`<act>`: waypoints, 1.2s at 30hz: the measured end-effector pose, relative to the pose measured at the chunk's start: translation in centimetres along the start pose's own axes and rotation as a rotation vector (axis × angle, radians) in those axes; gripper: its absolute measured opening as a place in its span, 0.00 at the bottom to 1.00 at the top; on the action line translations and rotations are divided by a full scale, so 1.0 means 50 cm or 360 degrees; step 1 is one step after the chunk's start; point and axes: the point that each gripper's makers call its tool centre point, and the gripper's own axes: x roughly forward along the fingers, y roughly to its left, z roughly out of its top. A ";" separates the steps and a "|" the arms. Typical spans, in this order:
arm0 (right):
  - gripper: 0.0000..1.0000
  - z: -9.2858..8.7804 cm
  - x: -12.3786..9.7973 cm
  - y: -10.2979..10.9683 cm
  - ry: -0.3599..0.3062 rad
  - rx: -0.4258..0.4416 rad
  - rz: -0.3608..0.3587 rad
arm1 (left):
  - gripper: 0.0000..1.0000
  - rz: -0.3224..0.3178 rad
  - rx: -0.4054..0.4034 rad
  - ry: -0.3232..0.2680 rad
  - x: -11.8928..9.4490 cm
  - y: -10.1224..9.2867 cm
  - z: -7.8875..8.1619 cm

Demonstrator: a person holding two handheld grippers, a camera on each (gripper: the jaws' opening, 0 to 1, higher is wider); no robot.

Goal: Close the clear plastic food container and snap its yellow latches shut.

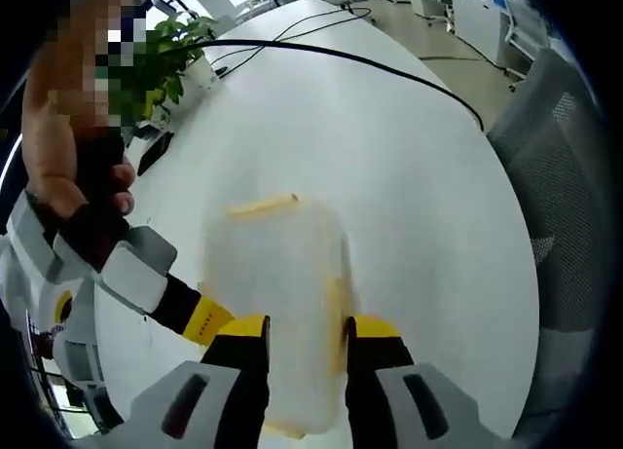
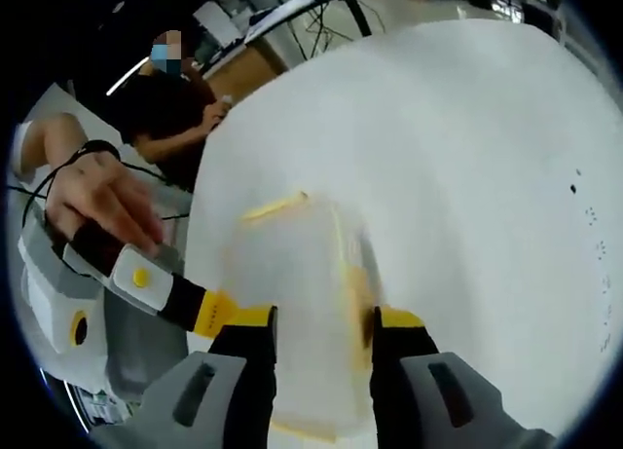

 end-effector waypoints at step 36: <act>0.30 -0.009 -0.020 0.032 -0.0019 -0.0095 -0.0215 | 0.24 0.0022 0.0047 -0.0029 -0.011 -0.006 0.003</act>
